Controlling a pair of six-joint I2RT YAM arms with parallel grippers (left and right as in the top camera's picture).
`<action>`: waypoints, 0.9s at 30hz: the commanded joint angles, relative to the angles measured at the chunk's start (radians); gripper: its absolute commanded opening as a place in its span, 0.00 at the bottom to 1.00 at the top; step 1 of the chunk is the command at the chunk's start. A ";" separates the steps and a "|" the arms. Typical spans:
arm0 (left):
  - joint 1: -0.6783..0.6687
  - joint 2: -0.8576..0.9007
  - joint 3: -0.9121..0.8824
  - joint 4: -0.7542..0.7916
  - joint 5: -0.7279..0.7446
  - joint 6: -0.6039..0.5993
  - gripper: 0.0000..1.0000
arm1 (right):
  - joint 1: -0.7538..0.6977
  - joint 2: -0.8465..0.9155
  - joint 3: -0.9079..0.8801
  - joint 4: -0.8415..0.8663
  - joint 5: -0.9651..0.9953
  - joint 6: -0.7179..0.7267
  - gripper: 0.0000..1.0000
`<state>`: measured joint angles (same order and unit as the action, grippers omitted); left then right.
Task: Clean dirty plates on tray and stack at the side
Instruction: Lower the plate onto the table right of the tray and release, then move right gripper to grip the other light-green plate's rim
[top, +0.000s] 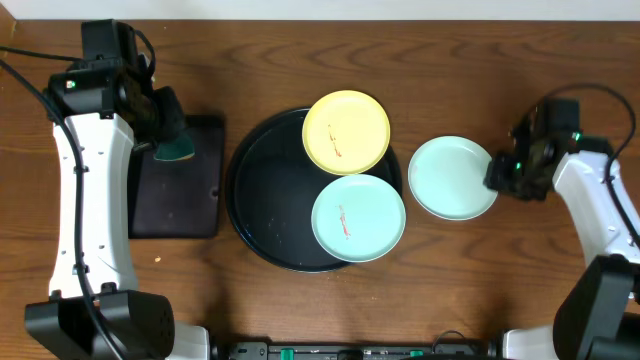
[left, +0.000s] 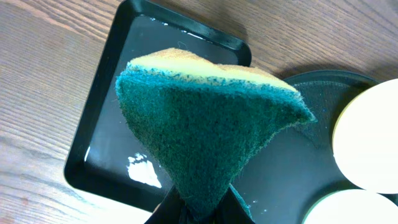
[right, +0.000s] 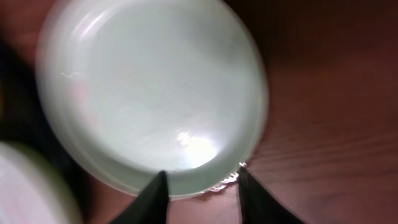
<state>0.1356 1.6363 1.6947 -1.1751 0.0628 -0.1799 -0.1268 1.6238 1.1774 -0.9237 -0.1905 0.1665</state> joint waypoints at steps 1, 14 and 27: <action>0.002 0.010 -0.003 -0.001 0.008 -0.001 0.08 | 0.063 -0.003 0.097 -0.046 -0.138 -0.053 0.39; 0.002 0.010 -0.035 0.018 0.008 -0.001 0.08 | 0.373 0.000 -0.069 0.060 -0.154 0.039 0.44; 0.002 0.010 -0.035 0.017 0.008 -0.001 0.08 | 0.460 0.079 -0.154 0.168 -0.121 0.092 0.36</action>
<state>0.1356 1.6382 1.6627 -1.1584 0.0692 -0.1799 0.3111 1.6474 1.0309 -0.7631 -0.3206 0.2371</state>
